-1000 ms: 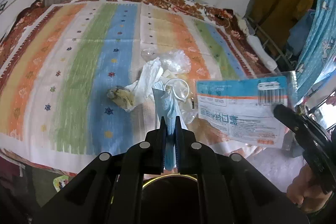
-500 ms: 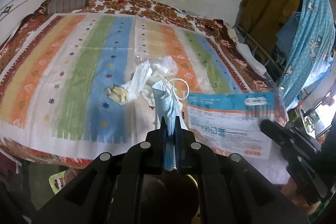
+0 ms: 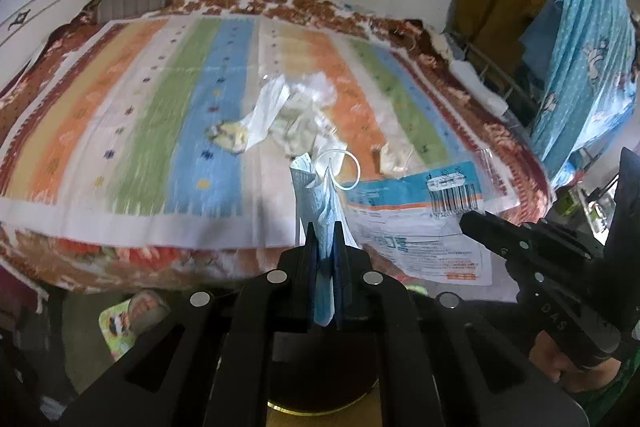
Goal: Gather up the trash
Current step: 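Lift the blue mask with the left gripper and carry it over the bin, then open both grippers over the bin to drop the mask and plastic strip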
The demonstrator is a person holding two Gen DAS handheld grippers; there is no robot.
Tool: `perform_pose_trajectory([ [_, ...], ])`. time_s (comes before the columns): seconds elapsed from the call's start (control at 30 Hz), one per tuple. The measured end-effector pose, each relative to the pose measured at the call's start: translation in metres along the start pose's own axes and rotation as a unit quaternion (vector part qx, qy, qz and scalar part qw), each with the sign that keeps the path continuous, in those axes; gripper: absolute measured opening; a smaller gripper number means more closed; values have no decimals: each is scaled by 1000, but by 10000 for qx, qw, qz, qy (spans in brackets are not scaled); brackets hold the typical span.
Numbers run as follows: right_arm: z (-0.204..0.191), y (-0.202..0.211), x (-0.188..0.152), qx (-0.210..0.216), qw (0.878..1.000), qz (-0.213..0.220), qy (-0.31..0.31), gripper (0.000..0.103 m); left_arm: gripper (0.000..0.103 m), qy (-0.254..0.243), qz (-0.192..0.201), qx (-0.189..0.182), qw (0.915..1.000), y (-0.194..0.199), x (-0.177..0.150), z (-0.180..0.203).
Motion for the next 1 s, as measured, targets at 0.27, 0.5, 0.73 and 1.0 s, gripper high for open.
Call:
perform_pose_trajectory([
  [0.27,-12,-19,-40,125,9976,-679,2,1,6,-61,-326,229,9992,-18,-35,6],
  [0.5,-11,-46,-71,143,9905,-1358,-187,1,6,155,-857,285,9958,-40,-60,3],
  [0.73,-1,-57,-85,246,9841,-1666,-573,1,6,372,-1029,389,9932,-51,-64,-6],
  [1.0,17,-74,-94,218,9741,-1940,-1138,21,33,827,-1465,372,9850,-74,-71,-20],
])
Point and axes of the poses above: each gripper's, at about its wrist camera, not at the fingertips, and y roughly against the way its jaws point, z to its right, x to its top, the point moved 7 cm from there along -y, roughly the way its jaws point, and after that the axes turned 4 degrees about x, right-handed, at the moved point
